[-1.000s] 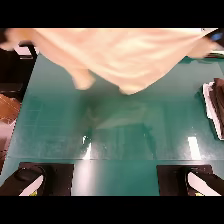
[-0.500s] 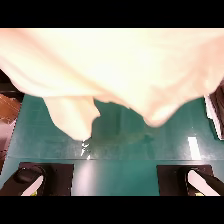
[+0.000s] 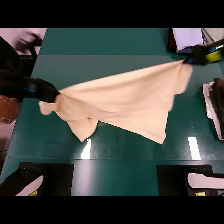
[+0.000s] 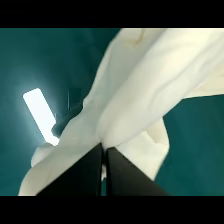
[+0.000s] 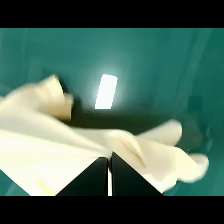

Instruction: Fold the shirts.

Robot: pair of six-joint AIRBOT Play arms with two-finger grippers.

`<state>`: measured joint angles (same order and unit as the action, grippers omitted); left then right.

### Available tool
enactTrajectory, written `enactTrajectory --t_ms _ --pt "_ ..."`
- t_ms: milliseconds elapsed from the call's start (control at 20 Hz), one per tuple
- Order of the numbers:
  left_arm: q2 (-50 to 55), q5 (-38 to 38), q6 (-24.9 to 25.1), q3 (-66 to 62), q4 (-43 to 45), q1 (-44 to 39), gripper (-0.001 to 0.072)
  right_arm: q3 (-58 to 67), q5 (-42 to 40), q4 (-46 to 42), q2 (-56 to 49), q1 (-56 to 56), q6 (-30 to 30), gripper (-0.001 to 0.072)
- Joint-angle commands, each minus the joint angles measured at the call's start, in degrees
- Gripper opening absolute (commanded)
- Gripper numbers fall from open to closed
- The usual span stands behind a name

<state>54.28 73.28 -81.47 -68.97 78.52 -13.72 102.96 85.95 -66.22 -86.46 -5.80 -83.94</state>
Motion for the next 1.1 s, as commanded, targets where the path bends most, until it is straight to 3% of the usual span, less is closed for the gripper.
enactTrajectory --t_ms 0,200,250,300,350,400,500,650,1050 --pt "7.91 -19.54 2.40 7.26 6.86 0.00 0.0026 0.33 -1.46 -1.14 -10.21 -3.08 -0.52 0.0022" --pt "14.56 -37.18 -0.72 4.09 17.00 0.07 0.0026 8.20 -2.36 -0.85 -14.86 -3.04 -0.57 0.0025" --pt "15.58 -38.62 -2.64 3.21 17.59 0.11 0.0027 9.64 -2.34 -0.83 -15.17 -2.86 -0.57 0.0109" --pt "16.26 -38.53 -5.22 2.01 17.62 0.83 0.0030 10.88 -2.14 -0.81 -15.28 -2.56 -0.59 0.0389" --pt "16.44 -38.14 -7.98 1.14 17.55 1.86 0.0212 11.87 -1.29 -0.72 -15.21 -2.05 -0.57 0.0459" --pt "16.33 -36.83 -11.06 0.22 17.44 3.50 0.0457 12.79 0.83 -0.42 -15.21 -1.46 -0.55 0.0457" --pt "16.24 -29.20 -13.40 -2.03 16.52 7.72 0.0469 12.94 5.97 3.06 -14.73 0.57 0.26 0.0454" --pt "16.31 -18.45 -11.41 -1.73 8.66 14.75 0.0469 8.02 8.28 9.20 -11.85 3.28 0.66 0.0452" --pt "20.87 -16.85 -4.61 7.63 -11.91 29.86 0.0469 -17.42 1.60 11.23 1.75 4.44 5.05 0.0452"
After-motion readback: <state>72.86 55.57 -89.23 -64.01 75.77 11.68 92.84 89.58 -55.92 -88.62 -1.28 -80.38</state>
